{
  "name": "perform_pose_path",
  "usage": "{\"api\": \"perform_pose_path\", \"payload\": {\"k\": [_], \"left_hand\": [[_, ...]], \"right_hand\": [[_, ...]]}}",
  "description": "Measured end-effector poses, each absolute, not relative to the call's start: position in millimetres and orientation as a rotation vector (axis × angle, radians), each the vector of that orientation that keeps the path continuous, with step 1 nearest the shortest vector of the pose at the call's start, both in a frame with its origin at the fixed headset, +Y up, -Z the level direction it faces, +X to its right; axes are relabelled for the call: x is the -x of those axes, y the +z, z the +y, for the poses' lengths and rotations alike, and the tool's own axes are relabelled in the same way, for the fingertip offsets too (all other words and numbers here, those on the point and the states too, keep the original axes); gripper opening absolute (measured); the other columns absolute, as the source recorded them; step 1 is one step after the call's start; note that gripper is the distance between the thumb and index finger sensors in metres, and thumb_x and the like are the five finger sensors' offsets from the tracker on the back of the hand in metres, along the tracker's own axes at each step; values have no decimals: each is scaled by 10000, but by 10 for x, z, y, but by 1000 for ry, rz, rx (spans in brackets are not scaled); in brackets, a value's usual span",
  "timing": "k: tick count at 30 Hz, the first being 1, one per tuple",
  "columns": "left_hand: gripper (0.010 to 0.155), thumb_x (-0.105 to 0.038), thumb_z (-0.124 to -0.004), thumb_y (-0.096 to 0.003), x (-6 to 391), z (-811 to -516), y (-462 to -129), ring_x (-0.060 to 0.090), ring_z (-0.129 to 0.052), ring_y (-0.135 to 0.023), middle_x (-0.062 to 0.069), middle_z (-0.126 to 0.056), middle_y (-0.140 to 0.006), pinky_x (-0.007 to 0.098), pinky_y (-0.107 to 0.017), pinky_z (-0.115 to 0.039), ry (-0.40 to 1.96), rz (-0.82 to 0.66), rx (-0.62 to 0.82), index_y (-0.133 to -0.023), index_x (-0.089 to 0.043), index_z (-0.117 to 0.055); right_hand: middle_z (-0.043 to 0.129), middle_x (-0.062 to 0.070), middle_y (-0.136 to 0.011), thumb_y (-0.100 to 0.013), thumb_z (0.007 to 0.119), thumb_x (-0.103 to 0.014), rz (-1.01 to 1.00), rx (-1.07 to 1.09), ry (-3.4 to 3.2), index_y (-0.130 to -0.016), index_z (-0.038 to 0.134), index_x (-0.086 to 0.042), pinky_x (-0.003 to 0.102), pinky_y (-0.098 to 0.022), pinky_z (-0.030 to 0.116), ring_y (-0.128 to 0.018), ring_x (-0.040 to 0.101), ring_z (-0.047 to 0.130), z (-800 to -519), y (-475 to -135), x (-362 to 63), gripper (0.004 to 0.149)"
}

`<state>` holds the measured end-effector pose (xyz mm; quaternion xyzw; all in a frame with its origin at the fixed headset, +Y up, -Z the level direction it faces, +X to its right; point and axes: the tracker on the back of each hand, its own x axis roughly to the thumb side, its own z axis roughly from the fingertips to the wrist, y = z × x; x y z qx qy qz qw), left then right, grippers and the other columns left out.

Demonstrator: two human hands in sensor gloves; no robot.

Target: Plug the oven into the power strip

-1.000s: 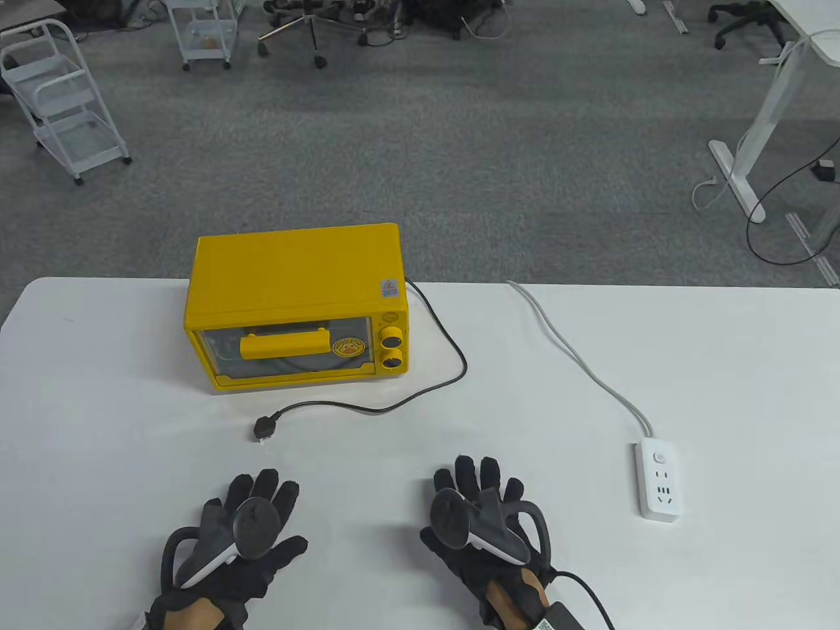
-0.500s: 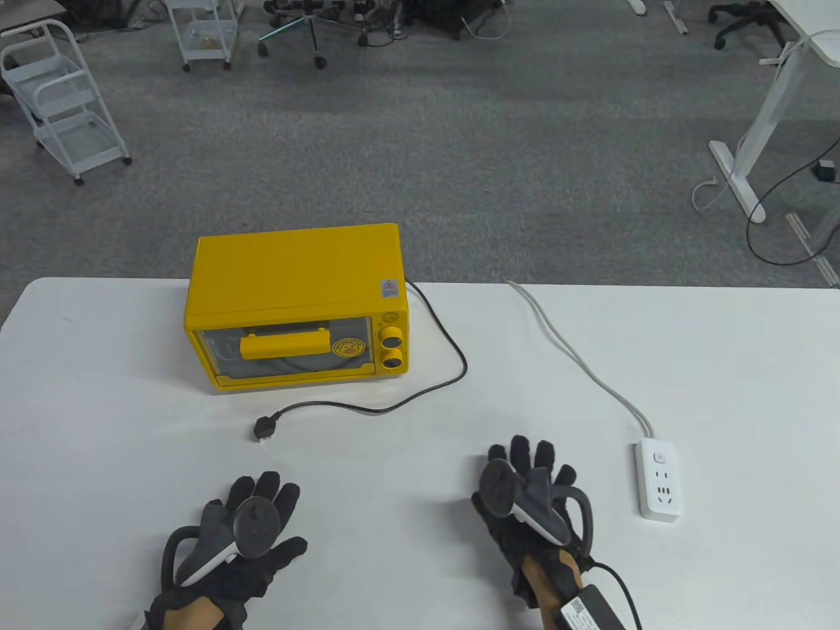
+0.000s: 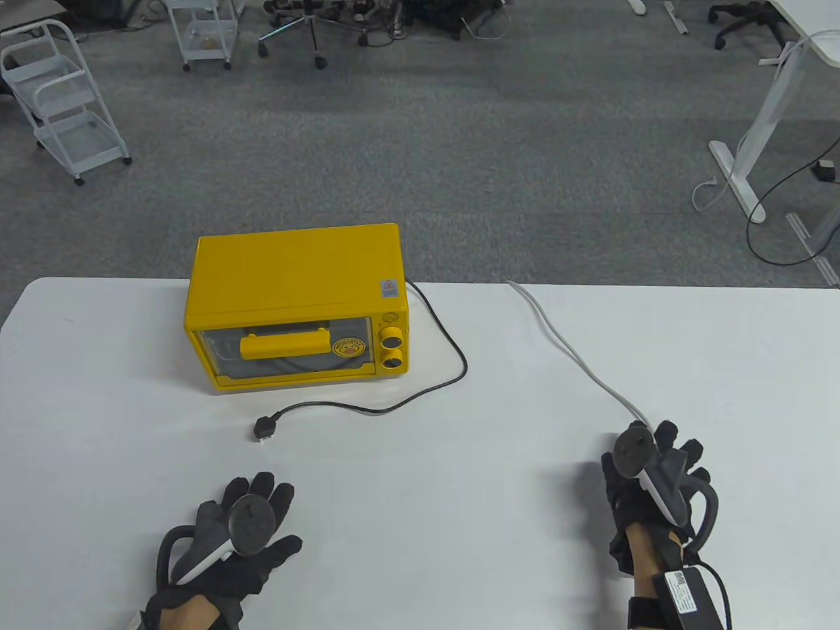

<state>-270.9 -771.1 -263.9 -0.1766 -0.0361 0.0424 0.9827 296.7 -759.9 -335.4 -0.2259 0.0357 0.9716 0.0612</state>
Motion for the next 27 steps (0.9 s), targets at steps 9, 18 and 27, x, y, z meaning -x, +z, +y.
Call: {"api": "perform_pose_path", "payload": {"k": [9,18,27], "left_hand": [[839,-676,-565,-390,2712,-7706,-2633,372,-285,-1217,-72,-235,-1317,689,-802,-362,83,-70,370,-1165,-421,-370],[831,-670,-567,-396,2720,-7707,-2636,371,-289,-1217,-69,-236,-1317,689,-801,-365,82,-79,371,-1165,-419,-379],[804,-650,-581,-421,2658,-7714,-2640,368,-288,-1217,-74,-233,-1316,687,-802,-366,57,-95,387,-1164,-420,-378]], "right_hand": [[403,238,-1184,-510,707,-441,86,689,2972,-1111,521,-277,639,-679,643,-1019,561,644,-7631,-3378,-2973,650],[599,123,-1148,-515,695,-405,72,516,3055,-1026,733,-305,516,-578,776,-818,422,923,-7472,-3344,-2668,522],[731,127,-1086,-492,721,-144,236,162,3032,-1035,688,-290,462,-568,799,-744,340,956,-7449,-3260,-2164,563]]}}
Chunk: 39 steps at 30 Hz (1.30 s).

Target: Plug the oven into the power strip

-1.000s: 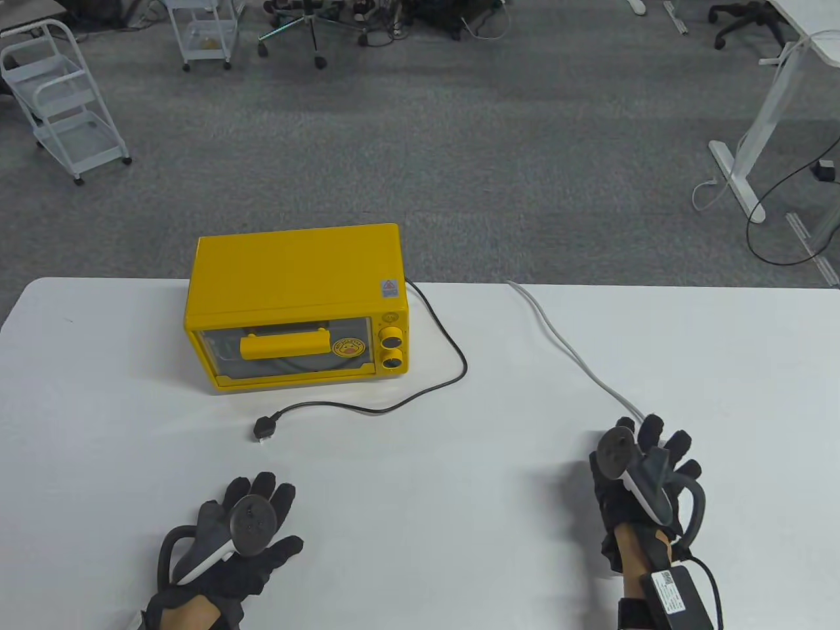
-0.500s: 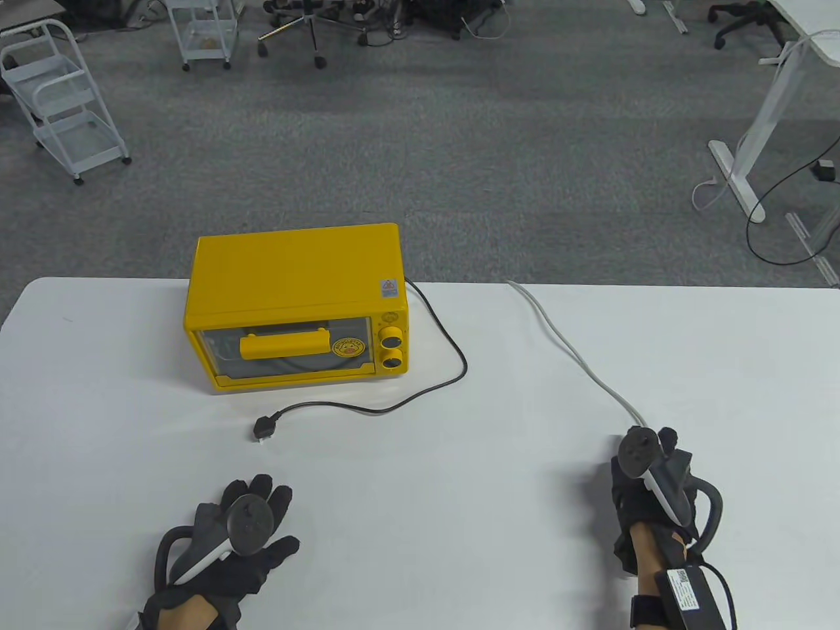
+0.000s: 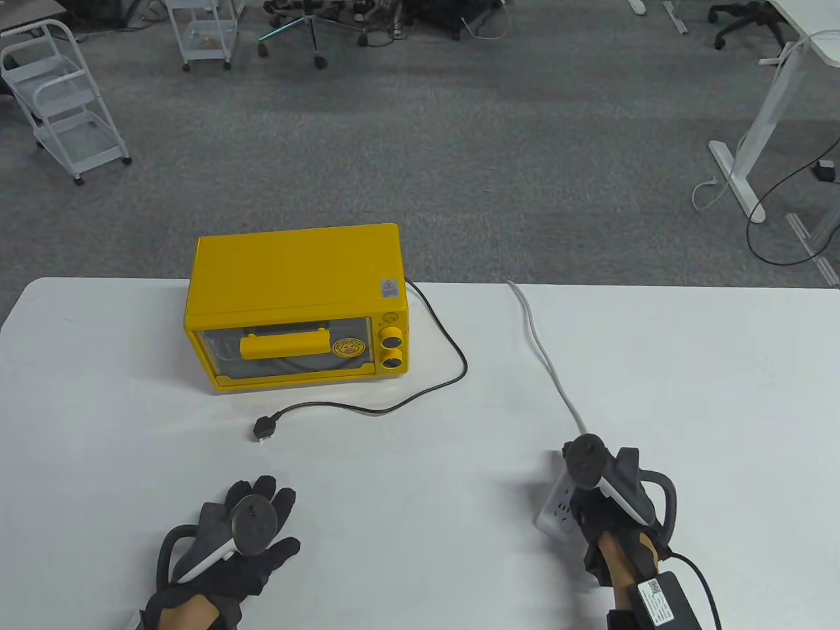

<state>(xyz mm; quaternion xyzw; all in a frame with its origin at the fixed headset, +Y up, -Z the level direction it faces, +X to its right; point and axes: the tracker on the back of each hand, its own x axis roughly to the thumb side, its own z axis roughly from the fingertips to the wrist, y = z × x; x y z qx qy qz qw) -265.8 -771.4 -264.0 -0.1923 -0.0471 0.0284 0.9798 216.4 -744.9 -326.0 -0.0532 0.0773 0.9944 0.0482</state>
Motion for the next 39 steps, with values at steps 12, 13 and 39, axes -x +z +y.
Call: {"api": "perform_pose_path", "payload": {"k": [12,13,39], "left_hand": [[789,-636,-586,-433,2642,-7711,-2647,367,-283,-1216,-66,-226,-1314,684,-804,-365,48,-96,405,-1162,-421,-375],[789,-635,-586,-433,2641,-7710,-2648,369,-282,-1215,-67,-226,-1314,684,-803,-364,47,-95,407,-1163,-420,-376],[686,-566,-647,-474,3076,-7451,-2936,347,-481,-1214,-76,-461,-1315,664,-813,-455,252,120,88,-1137,-406,-577]], "right_hand": [[638,169,-1080,-459,827,-206,407,-160,3120,-1089,505,-147,406,-607,818,-767,215,959,-7462,-3139,-1293,710],[665,171,-1064,-453,841,-237,404,-180,3130,-1086,521,-142,402,-608,822,-768,197,962,-7461,-3134,-1243,716],[930,72,-798,-345,873,-510,276,-416,3163,-1007,711,-279,397,-490,902,-513,97,1067,-7423,-3035,-270,720]]}}
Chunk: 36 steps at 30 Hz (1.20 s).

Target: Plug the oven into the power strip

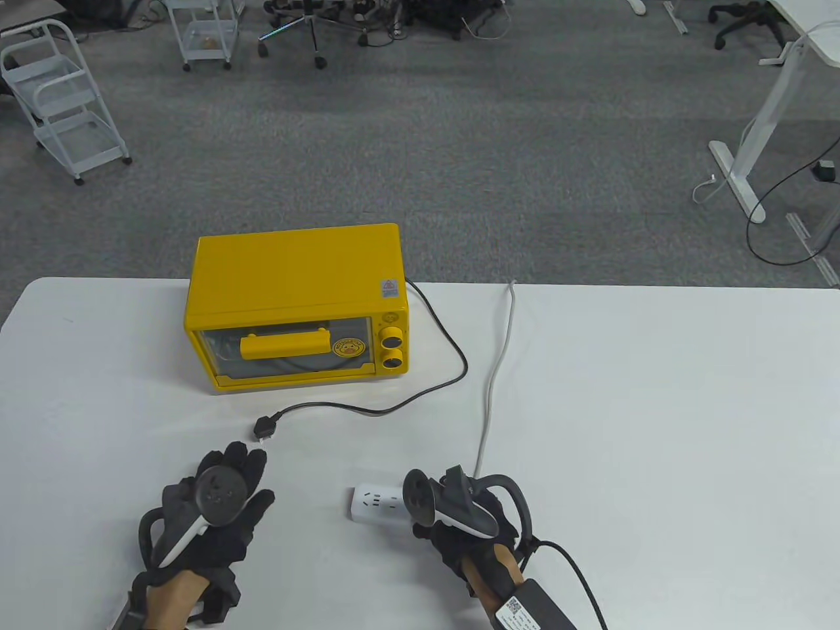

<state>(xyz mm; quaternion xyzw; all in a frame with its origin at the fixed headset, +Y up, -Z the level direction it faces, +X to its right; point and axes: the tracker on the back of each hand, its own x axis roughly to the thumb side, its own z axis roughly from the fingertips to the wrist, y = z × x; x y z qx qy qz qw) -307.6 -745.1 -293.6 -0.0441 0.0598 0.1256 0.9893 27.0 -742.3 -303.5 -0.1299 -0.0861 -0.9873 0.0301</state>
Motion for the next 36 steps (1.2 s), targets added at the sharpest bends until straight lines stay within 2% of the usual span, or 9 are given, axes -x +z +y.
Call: {"api": "perform_pose_path", "payload": {"k": [6,11,15,18,24,28,30,33,36], "left_hand": [[653,-517,-709,-482,3003,-7271,-3277,326,-569,-1187,-70,-566,-1283,630,-809,-516,187,169,-30,-1116,-375,-642],[647,-504,-728,-479,2736,-7292,-3591,328,-584,-1182,-63,-553,-1293,621,-808,-530,71,161,46,-1112,-396,-648],[631,-514,-699,-486,2603,-7399,-3824,374,-528,-1199,-33,-397,-1338,624,-811,-523,-90,174,194,-1100,-546,-558],[629,-505,-693,-490,2604,-7499,-3934,356,-504,-1205,-35,-350,-1333,617,-817,-527,-104,193,272,-1100,-531,-542],[609,-402,-750,-499,2634,-7606,-3973,220,-752,-1071,-56,-528,-1254,517,-784,-674,-42,169,209,-1075,-491,-576],[593,-399,-795,-480,2615,-7623,-3944,209,-772,-1010,-78,-655,-1148,565,-773,-662,-47,140,185,-1025,-556,-623],[542,-404,-812,-474,2588,-7623,-3908,219,-789,-973,-57,-692,-1121,578,-771,-652,-52,93,169,-977,-576,-711],[558,-453,-766,-481,2557,-7574,-3826,242,-820,-907,-7,-745,-1075,596,-750,-669,-46,45,163,-1035,-509,-722],[527,-511,-708,-476,2534,-7488,-3696,227,-844,-839,-30,-794,-1003,579,-734,-693,-10,35,171,-1000,-469,-728]], "right_hand": [[922,75,-805,-352,866,-510,-266,422,-3041,-1017,697,-280,404,-498,895,-521,103,1061,-7425,-3044,-273,724],[914,76,-810,-355,865,-513,-279,429,-3068,-1021,691,-289,409,-503,889,-530,108,1054,-7438,-3049,-308,724],[910,75,-814,-358,862,-512,-277,428,-3065,-1023,687,-289,410,-505,887,-534,109,1052,-7443,-3045,-307,724],[906,77,-817,-360,860,-513,-274,426,-3074,-1027,682,-289,413,-507,884,-539,111,1049,-7451,-3041,-313,725],[901,77,-820,-362,858,-513,-277,423,-3080,-1028,679,-292,414,-510,882,-544,112,1046,-7455,-3041,-318,724],[898,76,-823,-362,858,-514,-281,418,-3084,-1030,677,-294,416,-512,879,-545,114,1045,-7457,-3042,-319,726],[896,78,-824,-363,856,-513,-278,414,-3088,-1031,675,-292,417,-512,878,-548,115,1042,-7461,-3038,-320,726],[892,78,-825,-365,855,-513,-280,411,-3095,-1032,672,-294,419,-514,874,-550,117,1039,-7464,-3035,-324,725],[889,80,-827,-366,854,-512,-284,412,-3096,-1034,670,-292,420,-516,873,-553,119,1038,-7465,-3036,-325,727]]}}
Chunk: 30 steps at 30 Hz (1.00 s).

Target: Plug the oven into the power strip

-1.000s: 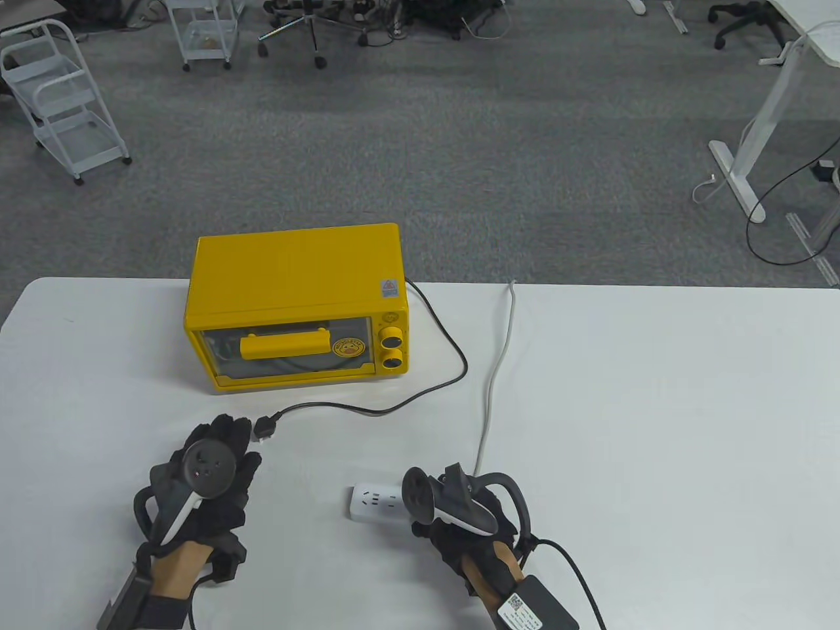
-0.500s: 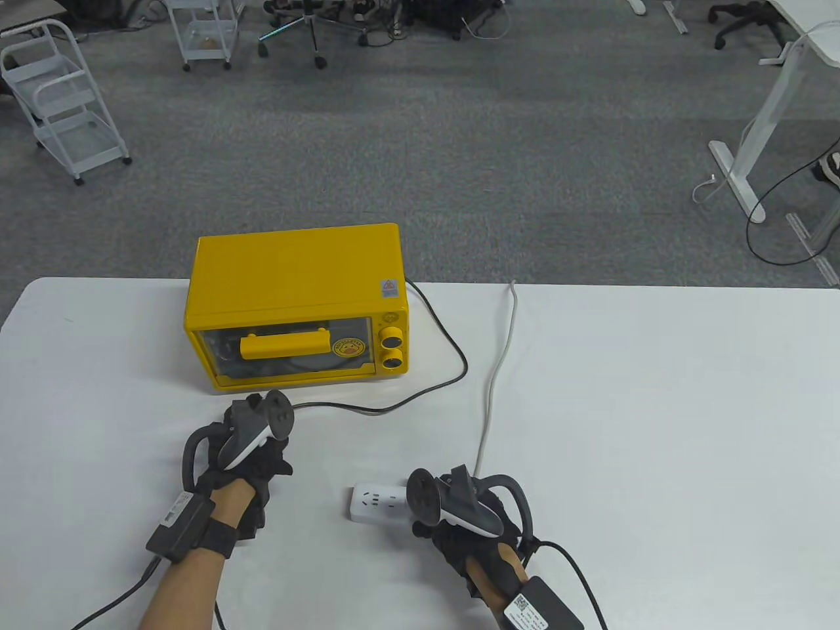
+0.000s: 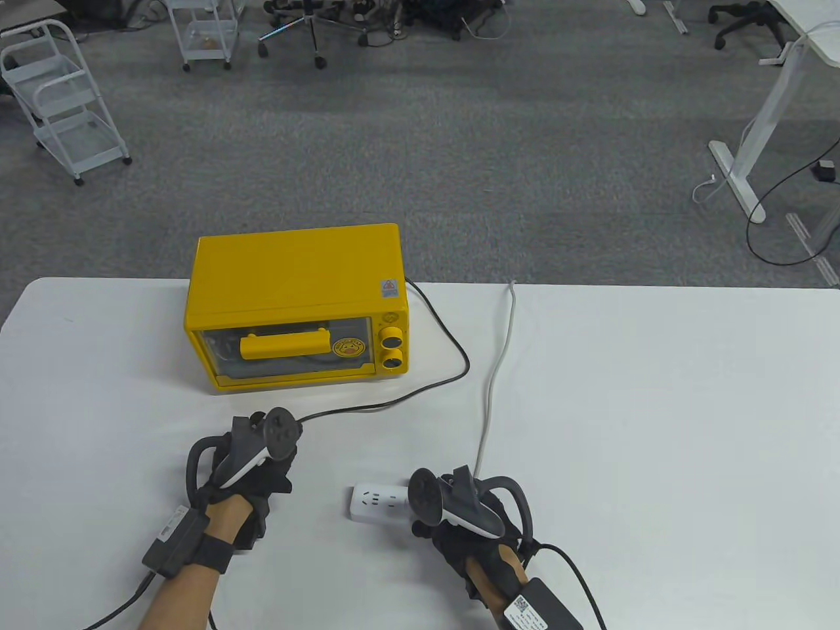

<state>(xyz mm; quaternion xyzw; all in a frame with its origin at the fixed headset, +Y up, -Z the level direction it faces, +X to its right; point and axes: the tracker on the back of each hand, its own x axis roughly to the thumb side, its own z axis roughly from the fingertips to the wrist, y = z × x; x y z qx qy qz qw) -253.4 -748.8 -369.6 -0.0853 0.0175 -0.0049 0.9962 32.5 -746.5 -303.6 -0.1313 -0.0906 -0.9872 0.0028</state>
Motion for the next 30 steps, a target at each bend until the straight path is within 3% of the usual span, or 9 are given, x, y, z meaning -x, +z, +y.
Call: {"api": "perform_pose_path", "payload": {"k": [8,10,12,15,17,19,21,25,30], "left_hand": [[621,-475,-834,-413,2514,-7311,-3225,197,-916,-806,-16,-749,-1039,485,-720,-800,328,-67,226,-1017,-378,-725],[654,-467,-845,-405,2514,-7318,-3123,147,-906,-810,71,-538,-1197,455,-716,-808,493,-122,250,-1020,-274,-733],[651,-456,-855,-411,2522,-7328,-3040,148,-903,-803,39,-384,-1266,450,-720,-801,641,-160,261,-1016,-244,-740],[606,-450,-848,-440,2544,-7352,-2989,149,-916,-725,-161,-452,-1254,446,-668,-807,867,-240,245,-1023,-329,-737],[499,-441,-844,-452,2559,-7373,-3012,157,-934,-689,-197,-705,-1163,452,-650,-816,1019,-298,302,-947,-383,-825],[459,-445,-848,-447,2576,-7415,-3022,155,-964,-654,-152,-812,-1096,448,-636,-835,1148,-308,339,-899,-368,-869],[503,-474,-845,-427,2588,-7455,-3040,132,-980,-695,-106,-831,-1083,448,-663,-838,1186,-335,377,-915,-349,-857],[716,-438,-793,-425,2606,-7486,-3047,202,-891,-944,40,-647,-1215,471,-749,-740,1151,-388,455,-1106,-290,-631],[668,-208,-746,-493,2570,-7459,-3035,246,-844,-1048,111,-529,-1259,479,-755,-693,1075,-469,517,-1124,-224,-531]], "right_hand": [[876,85,-837,-377,844,-510,-275,423,-3094,-1044,656,-283,424,-523,865,-565,125,1030,-7474,-3021,-327,729],[874,86,-839,-377,841,-511,-274,425,-3094,-1045,654,-284,426,-523,864,-567,128,1029,-7477,-3019,-329,730],[873,87,-839,-378,843,-510,-279,425,-3099,-1046,654,-283,429,-524,862,-569,129,1028,-7478,-3022,-332,730],[871,88,-841,-381,838,-509,-270,425,-3094,-1048,651,-279,429,-526,861,-570,131,1027,-7482,-3011,-326,730],[870,87,-841,-381,839,-509,-272,425,-3094,-1049,649,-281,429,-526,860,-572,131,1026,-7482,-3012,-327,731],[867,87,-843,-381,839,-509,-276,423,-3098,-1048,650,-281,430,-527,859,-573,133,1025,-7485,-3012,-327,730],[865,89,-845,-382,837,-509,-273,421,-3101,-1050,647,-280,431,-527,858,-574,132,1024,-7488,-3008,-328,732],[863,90,-846,-384,836,-508,-275,420,-3101,-1052,644,-281,431,-529,857,-576,134,1023,-7490,-3006,-328,731],[861,88,-847,-386,835,-507,-272,415,-3105,-1053,641,-279,433,-529,855,-579,134,1022,-7494,-3000,-326,732]]}}
